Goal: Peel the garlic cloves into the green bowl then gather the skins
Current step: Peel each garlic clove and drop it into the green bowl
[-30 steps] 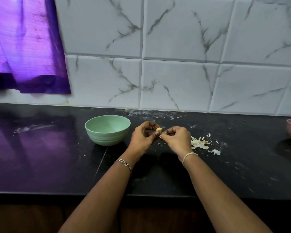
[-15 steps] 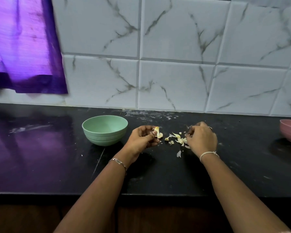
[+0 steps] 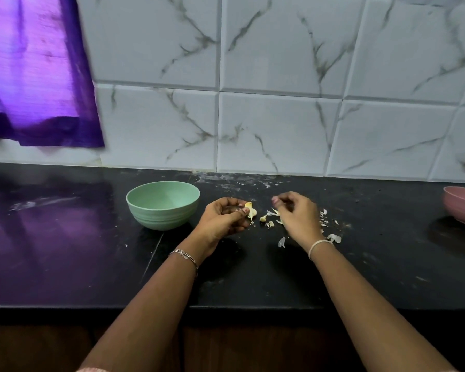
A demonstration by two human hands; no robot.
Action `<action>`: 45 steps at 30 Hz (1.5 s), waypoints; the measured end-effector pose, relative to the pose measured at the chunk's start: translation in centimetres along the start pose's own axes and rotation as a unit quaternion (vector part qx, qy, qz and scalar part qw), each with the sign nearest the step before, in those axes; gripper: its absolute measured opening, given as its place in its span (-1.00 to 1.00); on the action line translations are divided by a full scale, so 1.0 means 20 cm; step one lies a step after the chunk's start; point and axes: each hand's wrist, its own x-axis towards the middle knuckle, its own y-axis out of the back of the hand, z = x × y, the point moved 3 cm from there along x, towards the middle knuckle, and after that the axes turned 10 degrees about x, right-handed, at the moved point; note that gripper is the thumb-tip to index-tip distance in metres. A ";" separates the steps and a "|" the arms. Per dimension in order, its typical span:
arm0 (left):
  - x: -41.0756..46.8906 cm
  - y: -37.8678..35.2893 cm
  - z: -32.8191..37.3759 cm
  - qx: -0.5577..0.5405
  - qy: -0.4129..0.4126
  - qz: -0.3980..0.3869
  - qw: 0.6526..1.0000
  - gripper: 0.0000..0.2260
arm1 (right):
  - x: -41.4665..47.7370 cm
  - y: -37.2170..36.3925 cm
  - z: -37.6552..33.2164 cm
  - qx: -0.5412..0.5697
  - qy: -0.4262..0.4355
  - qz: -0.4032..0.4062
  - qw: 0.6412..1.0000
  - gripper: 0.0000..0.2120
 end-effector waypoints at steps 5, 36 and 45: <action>-0.01 0.02 0.02 -0.029 0.002 0.029 0.999 -0.89 | -0.07 -0.19 -0.11 0.280 -0.146 -0.097 0.944 -0.90; 0.02 0.01 -0.01 0.012 -0.032 0.010 0.999 -0.91 | -0.04 -0.23 -0.07 0.199 -0.054 -0.041 0.978 -0.88; 0.02 0.02 0.00 -0.022 -0.037 0.019 0.999 -0.83 | -0.02 -0.07 -0.06 -0.033 -0.037 0.103 0.993 -0.95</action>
